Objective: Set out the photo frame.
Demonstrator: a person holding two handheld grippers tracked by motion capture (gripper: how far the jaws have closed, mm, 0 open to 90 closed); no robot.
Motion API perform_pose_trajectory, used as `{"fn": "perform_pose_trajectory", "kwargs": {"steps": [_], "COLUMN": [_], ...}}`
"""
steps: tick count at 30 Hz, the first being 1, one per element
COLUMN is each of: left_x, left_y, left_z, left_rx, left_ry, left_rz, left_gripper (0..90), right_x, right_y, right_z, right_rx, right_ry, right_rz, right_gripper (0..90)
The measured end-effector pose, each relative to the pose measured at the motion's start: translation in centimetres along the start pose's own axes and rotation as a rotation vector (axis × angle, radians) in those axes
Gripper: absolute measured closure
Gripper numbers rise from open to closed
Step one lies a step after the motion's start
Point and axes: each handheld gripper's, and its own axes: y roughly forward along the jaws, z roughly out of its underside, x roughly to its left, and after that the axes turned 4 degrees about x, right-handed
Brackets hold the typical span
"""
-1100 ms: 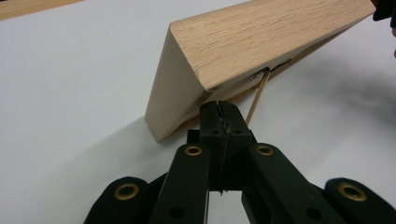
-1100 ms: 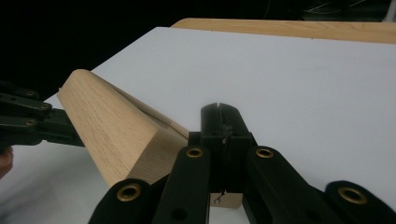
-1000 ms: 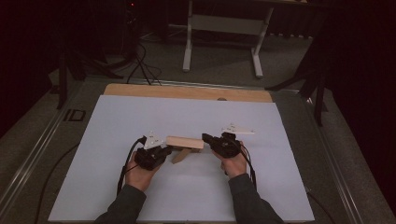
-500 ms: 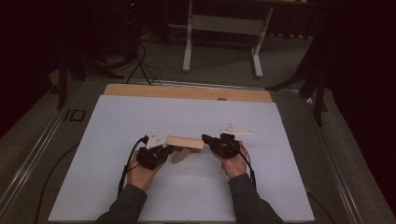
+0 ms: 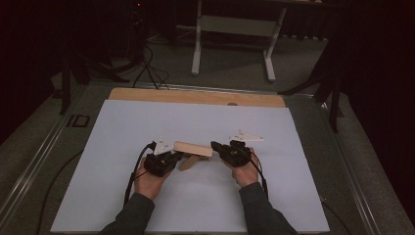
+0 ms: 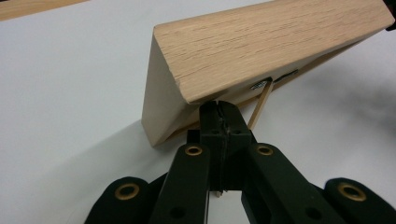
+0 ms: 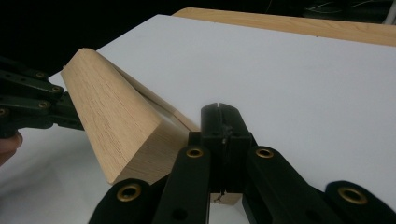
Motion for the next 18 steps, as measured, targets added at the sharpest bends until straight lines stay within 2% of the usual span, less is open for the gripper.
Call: {"fn": "perform_pose_trajectory", "kwargs": {"steps": [8,18], "left_x": [-0.16,-0.48], "left_y": [-0.20,-0.07], "left_z": [-0.17,-0.26], "left_rx": [-0.013,-0.014], "left_ry": [-0.010,0.001], "left_rz": [0.013,0.019], "left_gripper": [89.8,89.8], "right_x": [0.29,0.57], "right_y": [-0.08,-0.18], "right_z": [0.00,0.02], "right_rx": [0.009,0.015], "right_ry": [-0.028,-0.048], "right_rz": [0.010,0.016], "right_gripper": [90.0,90.0]}}
